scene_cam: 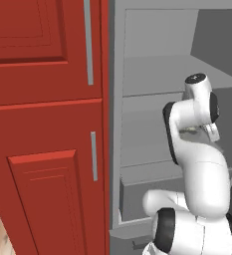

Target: Place two dumplings into each of the tupperware containers and then place the containers in the fridge.

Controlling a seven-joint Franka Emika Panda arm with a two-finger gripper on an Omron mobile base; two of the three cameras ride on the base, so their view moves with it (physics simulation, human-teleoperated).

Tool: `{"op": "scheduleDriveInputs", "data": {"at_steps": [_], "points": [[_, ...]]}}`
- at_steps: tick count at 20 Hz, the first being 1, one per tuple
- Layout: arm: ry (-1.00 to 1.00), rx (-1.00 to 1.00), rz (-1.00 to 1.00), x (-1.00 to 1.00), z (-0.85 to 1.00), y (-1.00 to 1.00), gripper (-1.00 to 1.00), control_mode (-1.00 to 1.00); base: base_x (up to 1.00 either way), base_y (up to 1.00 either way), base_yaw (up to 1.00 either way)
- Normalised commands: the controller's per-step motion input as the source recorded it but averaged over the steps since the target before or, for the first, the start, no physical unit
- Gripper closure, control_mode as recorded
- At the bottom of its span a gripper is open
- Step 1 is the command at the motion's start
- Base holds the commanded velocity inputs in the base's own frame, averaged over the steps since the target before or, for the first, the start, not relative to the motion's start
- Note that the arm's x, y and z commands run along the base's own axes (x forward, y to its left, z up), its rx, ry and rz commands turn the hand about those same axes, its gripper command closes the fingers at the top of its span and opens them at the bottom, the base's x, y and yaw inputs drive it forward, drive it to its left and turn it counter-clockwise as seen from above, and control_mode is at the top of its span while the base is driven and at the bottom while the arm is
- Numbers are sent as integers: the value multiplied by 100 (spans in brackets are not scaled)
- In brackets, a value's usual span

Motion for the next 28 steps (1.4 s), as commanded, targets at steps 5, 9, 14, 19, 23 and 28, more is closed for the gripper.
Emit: {"op": "scheduleDriveInputs", "data": {"at_steps": [5,9,14,19,23,28], "points": [[-18,1,-35,-9,3,59,-100,-100,0,0,0],[-18,10,-58,4,12,31,-100,-100,0,0,0],[-16,29,-68,-9,5,1,-100,-100,0,0,0],[-34,34,-65,-43,1,13,-100,-100,0,0,0],[-53,25,-60,-71,0,39,-100,-100,0,0,0],[-38,13,-43,-53,-1,54,-100,-100,0,0,0]]}}
